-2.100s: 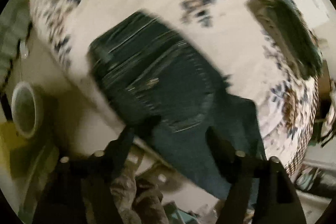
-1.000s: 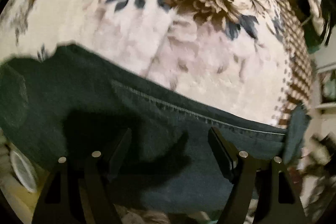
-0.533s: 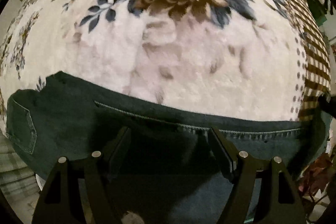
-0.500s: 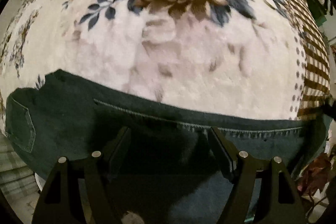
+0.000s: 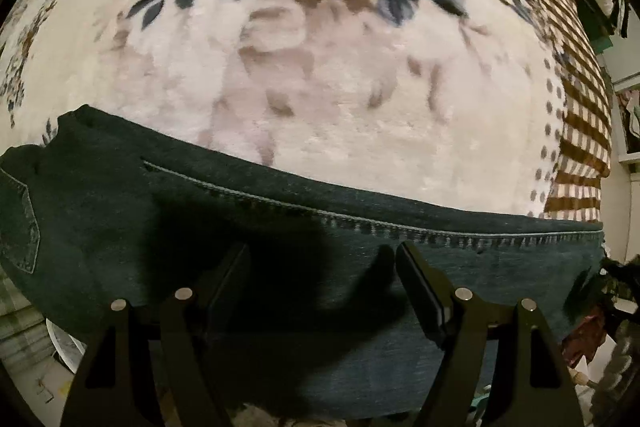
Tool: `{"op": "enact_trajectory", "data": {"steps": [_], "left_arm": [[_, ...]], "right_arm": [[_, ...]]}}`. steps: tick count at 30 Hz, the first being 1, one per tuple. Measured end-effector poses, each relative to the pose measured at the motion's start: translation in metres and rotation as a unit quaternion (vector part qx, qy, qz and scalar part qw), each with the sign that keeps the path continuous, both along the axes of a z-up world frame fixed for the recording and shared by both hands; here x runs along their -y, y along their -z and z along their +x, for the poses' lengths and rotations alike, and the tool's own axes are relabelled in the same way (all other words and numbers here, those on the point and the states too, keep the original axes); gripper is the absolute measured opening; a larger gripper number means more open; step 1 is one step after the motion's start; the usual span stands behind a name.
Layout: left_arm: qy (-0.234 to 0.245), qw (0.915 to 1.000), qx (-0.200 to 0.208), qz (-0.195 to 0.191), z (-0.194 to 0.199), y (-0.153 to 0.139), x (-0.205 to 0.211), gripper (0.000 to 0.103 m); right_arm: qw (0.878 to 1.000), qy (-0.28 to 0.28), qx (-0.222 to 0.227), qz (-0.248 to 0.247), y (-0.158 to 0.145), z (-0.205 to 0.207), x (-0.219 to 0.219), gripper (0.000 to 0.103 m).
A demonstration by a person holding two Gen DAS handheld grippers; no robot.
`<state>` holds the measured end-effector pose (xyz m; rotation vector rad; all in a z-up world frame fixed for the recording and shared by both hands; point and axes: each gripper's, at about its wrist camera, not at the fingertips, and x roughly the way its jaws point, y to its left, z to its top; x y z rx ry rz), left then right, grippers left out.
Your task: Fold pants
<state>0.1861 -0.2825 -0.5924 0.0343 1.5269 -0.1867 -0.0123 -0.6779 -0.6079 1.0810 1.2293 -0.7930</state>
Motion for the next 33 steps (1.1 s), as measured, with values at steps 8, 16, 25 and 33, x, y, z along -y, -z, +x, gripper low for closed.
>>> {"op": "enact_trajectory", "data": {"steps": [8,16,25,33], "left_arm": [[-0.002,1.0,0.001,-0.01,0.011,-0.012,0.004,0.073],[-0.026,0.9995,0.009,-0.016,0.021,-0.027,-0.014,0.073],[-0.033,0.9992,0.013,-0.021,0.03,-0.033,-0.023,0.073],[-0.023,0.9995,0.014,-0.016,0.01,-0.028,-0.021,0.074]], "right_arm": [[0.998,0.026,0.009,-0.048,0.001,-0.002,-0.002,0.007],[0.974,0.013,0.219,-0.062,-0.108,0.008,-0.026,0.006],[0.963,0.004,0.258,-0.082,-0.091,-0.033,-0.014,0.006],[0.993,0.066,0.086,-0.04,0.012,-0.078,0.007,0.053]]}}
